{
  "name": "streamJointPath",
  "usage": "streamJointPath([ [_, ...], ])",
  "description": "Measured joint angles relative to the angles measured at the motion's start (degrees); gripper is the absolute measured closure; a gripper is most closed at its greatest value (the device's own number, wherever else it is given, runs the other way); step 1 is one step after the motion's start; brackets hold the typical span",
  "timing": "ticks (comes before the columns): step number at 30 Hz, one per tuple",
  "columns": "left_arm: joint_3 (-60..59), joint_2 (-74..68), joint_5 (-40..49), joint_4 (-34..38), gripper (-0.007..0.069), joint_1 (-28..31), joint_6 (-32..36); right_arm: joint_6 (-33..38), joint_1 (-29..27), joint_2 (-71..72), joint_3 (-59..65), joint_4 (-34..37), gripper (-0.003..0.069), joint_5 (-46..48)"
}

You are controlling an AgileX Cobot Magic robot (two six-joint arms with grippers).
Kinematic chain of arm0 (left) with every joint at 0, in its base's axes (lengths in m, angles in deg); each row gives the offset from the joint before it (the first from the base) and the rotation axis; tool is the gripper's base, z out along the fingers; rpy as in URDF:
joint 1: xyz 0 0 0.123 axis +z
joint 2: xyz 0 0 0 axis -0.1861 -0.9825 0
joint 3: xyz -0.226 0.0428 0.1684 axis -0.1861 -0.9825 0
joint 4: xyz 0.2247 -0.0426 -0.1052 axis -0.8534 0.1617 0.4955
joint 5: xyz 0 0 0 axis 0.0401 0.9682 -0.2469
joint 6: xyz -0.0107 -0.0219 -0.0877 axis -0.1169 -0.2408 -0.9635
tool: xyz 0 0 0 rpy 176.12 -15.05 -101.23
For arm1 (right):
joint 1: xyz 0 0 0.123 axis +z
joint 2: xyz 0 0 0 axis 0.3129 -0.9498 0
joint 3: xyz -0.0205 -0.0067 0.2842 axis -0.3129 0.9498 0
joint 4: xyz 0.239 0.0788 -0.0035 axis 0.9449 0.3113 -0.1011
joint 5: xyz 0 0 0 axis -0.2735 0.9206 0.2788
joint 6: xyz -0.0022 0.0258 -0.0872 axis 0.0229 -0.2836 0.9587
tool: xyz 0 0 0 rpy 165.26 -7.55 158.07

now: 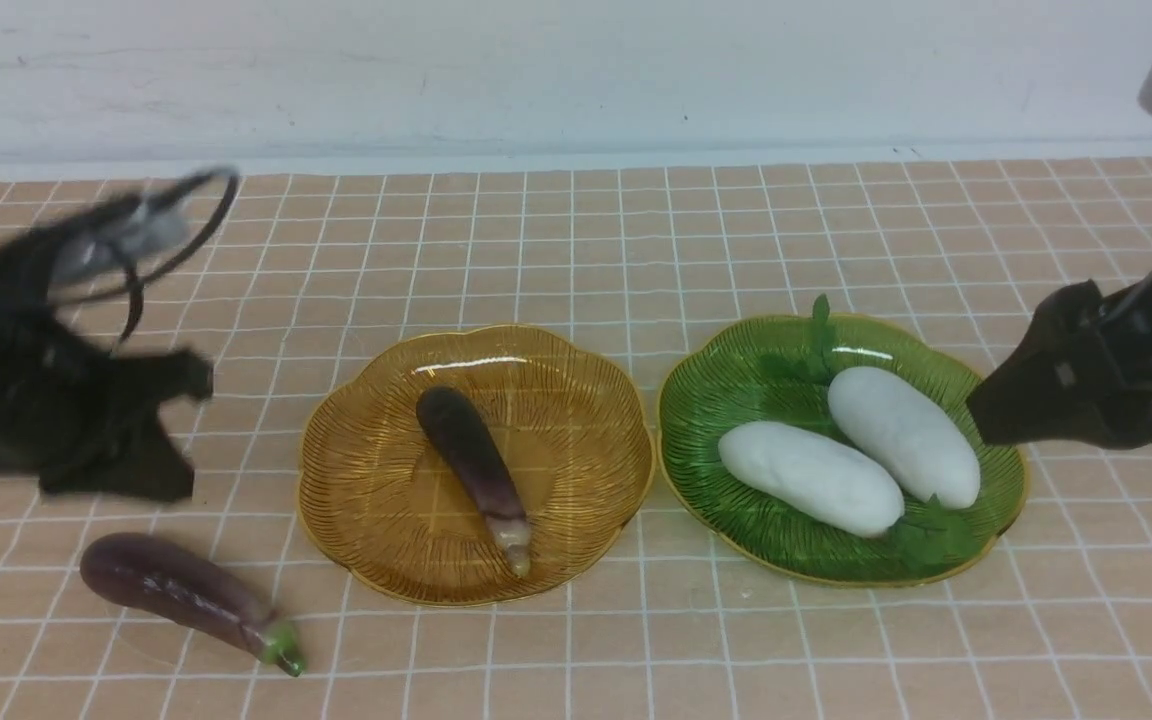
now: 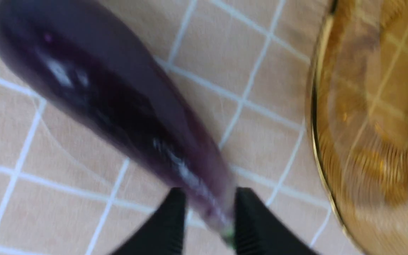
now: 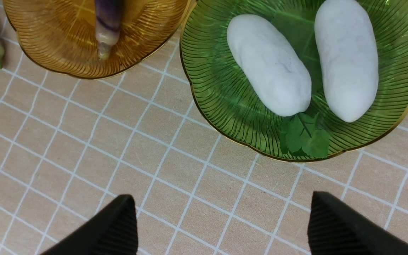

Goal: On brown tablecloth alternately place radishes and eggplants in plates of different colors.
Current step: 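Pick up the eggplant and place it in the yellow plate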

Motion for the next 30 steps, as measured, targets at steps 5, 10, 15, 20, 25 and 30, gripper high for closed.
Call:
streamJointPath([
  [5, -0.11, -1.35, -3.49, -0.15, 0.0267, 0.0, -0.45, 0.0, 0.0, 0.0, 0.0, 0.0, 0.0069, -0.16],
  [10, -0.11, -3.02, -5.94, -2.97, 0.0132, 0.0, -1.17, 0.06, 0.0, 0.0, 0.0, 0.0, 0.0069, -0.16],
  [15, -0.11, -5.26, -6.88, -3.72, 0.0067, 0.05, -4.36, 0.18, 0.0, 0.0, 0.0, 0.0, 0.0071, -0.16],
  [20, -0.11, -7.33, -7.71, -3.79, 0.0057, 0.05, -6.94, 0.18, 0.0, 0.0, 0.0, 0.0, 0.0071, -0.16],
  [25, -0.11, -9.66, -8.02, -3.79, 0.0059, 0.05, -8.7, 0.18, 0.0, 0.0, 0.0, 0.0, 0.0071, -0.2],
  [30, -0.11, -10.81, -9.61, -3.79, 0.0114, 0.05, -9.87, 0.18, 0.0, 0.0, 0.0, 0.0, 0.0071, -0.2],
])
